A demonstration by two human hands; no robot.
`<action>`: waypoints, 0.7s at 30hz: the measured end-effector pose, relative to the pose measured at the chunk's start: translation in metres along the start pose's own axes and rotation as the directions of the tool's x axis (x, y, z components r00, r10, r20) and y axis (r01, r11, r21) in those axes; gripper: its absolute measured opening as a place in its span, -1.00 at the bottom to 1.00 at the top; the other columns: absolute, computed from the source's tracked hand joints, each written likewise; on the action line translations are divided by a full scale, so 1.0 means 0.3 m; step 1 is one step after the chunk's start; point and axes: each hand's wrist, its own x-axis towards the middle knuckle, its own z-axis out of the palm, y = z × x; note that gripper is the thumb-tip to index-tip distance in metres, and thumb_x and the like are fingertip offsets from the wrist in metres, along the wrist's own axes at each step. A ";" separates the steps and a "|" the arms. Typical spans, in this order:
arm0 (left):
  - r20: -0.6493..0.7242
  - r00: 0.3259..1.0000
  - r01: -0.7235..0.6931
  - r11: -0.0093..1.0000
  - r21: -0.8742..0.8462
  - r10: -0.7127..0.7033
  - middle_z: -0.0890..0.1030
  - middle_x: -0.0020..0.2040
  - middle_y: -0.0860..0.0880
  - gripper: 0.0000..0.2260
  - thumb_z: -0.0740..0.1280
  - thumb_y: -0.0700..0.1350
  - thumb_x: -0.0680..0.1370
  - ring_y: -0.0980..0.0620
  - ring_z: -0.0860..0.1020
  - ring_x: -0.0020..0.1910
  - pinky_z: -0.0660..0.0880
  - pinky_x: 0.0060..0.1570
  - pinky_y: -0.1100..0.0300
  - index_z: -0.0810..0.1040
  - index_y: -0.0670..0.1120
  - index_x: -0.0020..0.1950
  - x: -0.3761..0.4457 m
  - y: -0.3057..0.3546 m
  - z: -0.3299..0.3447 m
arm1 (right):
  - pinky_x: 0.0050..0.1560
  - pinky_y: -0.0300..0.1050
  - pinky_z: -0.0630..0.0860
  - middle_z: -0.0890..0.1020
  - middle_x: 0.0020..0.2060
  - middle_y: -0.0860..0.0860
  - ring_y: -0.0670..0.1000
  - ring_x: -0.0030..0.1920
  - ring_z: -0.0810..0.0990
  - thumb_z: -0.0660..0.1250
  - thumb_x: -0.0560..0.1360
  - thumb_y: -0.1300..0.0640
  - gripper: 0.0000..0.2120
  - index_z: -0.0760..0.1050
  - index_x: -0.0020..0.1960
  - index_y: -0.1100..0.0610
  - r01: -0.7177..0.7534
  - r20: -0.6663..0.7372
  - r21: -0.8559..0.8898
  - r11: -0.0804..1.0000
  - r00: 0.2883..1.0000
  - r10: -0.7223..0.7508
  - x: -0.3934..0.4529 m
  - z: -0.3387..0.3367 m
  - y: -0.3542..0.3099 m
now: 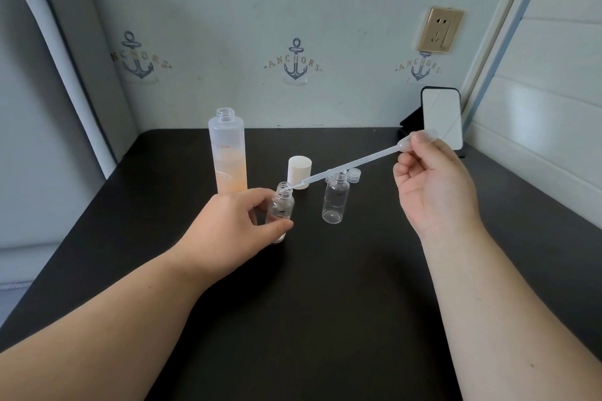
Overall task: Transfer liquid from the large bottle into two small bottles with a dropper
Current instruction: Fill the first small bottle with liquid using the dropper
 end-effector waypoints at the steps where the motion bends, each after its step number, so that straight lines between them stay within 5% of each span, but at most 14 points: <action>1: 0.001 1.000 -0.003 1.000 0.001 0.003 0.56 -0.27 0.32 -0.90 0.48 0.11 0.45 0.24 0.51 -0.28 0.41 -0.26 0.44 0.57 0.20 -0.17 0.000 0.000 0.000 | -0.23 -0.25 0.51 0.67 -0.26 0.03 -0.07 -0.30 0.57 0.38 0.56 0.27 -0.76 0.69 -0.22 0.07 0.001 -0.001 -0.003 1.000 1.000 -0.001 -0.001 0.000 -0.001; 21: 0.028 0.997 0.073 0.997 -0.029 -0.072 0.57 -0.24 0.41 -0.86 0.51 0.14 0.44 0.29 0.54 -0.25 0.40 -0.29 0.46 0.61 0.22 -0.07 0.001 -0.006 0.000 | -0.21 -0.24 0.54 0.68 -0.24 0.02 -0.05 -0.28 0.61 0.38 0.57 0.23 -0.76 0.71 -0.24 0.09 -0.031 -0.029 0.029 0.999 0.999 0.032 -0.003 0.003 -0.007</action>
